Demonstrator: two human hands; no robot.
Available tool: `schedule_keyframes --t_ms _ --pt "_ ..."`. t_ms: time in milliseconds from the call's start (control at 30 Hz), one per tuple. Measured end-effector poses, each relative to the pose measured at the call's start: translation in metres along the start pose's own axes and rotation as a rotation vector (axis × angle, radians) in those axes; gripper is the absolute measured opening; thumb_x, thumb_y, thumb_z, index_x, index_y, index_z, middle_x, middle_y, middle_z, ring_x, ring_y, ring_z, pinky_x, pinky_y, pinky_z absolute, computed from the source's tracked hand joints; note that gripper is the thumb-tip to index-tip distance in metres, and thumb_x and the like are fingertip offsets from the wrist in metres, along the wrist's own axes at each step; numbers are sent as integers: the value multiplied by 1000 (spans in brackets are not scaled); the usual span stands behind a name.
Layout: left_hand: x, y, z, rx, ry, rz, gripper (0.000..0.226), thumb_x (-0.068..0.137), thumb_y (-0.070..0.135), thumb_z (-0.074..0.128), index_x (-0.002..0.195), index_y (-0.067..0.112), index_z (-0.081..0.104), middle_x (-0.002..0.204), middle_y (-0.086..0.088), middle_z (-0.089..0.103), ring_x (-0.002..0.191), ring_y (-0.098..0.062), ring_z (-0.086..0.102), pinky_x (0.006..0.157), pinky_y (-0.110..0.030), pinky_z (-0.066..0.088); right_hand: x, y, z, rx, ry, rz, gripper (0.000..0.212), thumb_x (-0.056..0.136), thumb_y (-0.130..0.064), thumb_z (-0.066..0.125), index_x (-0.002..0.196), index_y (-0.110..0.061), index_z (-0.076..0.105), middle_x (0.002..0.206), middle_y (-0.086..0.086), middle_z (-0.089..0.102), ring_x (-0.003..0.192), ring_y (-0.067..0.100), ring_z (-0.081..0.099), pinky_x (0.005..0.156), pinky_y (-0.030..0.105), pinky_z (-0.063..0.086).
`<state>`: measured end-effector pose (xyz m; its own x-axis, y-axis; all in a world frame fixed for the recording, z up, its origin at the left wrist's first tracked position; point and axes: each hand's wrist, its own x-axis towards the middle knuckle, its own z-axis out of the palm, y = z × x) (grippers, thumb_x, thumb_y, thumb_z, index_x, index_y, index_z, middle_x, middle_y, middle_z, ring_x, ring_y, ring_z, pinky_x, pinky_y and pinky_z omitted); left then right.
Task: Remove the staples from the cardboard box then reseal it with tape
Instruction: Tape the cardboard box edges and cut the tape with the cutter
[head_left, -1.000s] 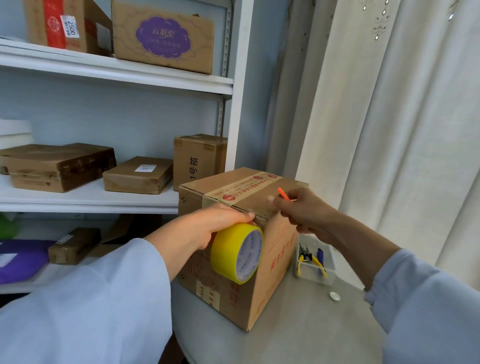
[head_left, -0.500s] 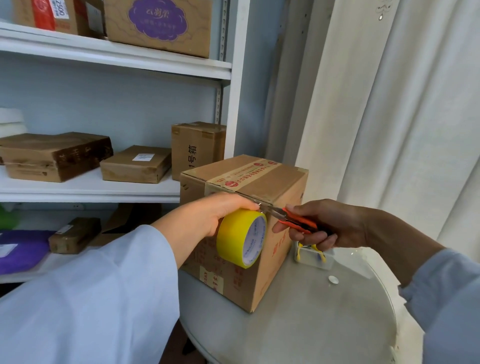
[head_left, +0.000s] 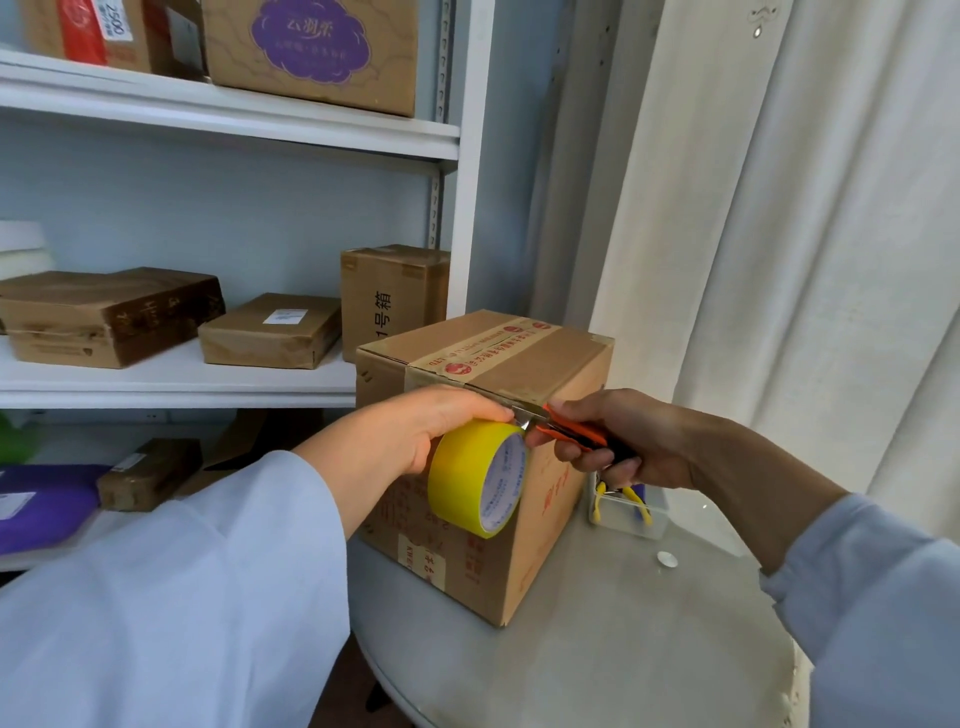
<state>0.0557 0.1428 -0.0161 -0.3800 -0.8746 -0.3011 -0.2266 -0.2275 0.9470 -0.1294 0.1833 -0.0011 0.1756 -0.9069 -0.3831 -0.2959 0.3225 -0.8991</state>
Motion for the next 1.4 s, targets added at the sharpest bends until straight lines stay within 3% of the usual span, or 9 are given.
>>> schedule_keyframes --t_ms 367,500,700,867,1000,1100,1200,1300,1400 --pt "-3 2 -3 18 -5 -39 26 84 22 70 106 13 62 80 -9 66 69 -22 62 60 -31 50 -9 -5 0 -133 102 -8 38 101 -35 39 100 -8 65 57 -4 41 41 4 26 31 13 19" --pt "0 0 -5 -2 6 -22 35 82 23 72 115 13 63 92 -11 69 78 -25 64 68 -34 53 -16 -24 6 -285 304 -184 36 94 -45 49 90 -13 66 59 -3 38 43 6 27 34 16 21" --pt "-1 1 -2 -27 17 41 18 86 12 67 103 14 64 78 -9 67 67 -22 63 63 -31 53 20 -22 29 -479 486 -373 21 81 -31 75 79 -14 64 82 4 64 73 15 59 57 21 49" --pt "3 -14 -6 290 78 114 8 80 10 71 75 16 69 84 -3 66 83 -19 59 77 -27 47 25 -24 25 -505 427 -319 17 84 -24 73 86 -11 62 66 -5 47 56 7 40 36 13 29" --pt "5 -33 -11 200 89 120 10 79 9 73 71 14 71 92 -11 71 95 -26 64 89 -34 51 26 -28 25 -531 450 -302 20 84 -29 72 89 -14 60 72 -5 50 58 7 43 35 12 31" --pt "3 -29 -14 171 93 165 7 81 10 72 76 15 73 92 -5 72 94 -23 65 83 -29 52 33 -22 22 -551 500 -284 38 75 -49 73 87 -16 59 84 0 61 74 13 58 57 23 48" --pt "-2 -23 -10 227 70 181 12 81 9 71 73 17 72 82 -1 71 86 -17 64 73 -23 51 35 -11 28 -664 595 -239 85 56 -80 63 110 -14 56 103 1 63 95 21 61 82 41 56" --pt "-1 -26 -6 234 63 162 11 81 8 71 73 16 72 83 -2 71 86 -18 64 74 -24 51 36 -13 30 -824 662 -236 89 61 -84 57 118 -16 51 104 0 57 100 24 59 85 43 54" --pt "0 -32 -6 210 49 127 10 81 8 70 75 14 73 82 -1 72 87 -18 65 77 -27 52 38 -22 28 -769 613 -226 125 37 -104 35 120 -13 56 114 7 63 103 28 60 87 46 53"
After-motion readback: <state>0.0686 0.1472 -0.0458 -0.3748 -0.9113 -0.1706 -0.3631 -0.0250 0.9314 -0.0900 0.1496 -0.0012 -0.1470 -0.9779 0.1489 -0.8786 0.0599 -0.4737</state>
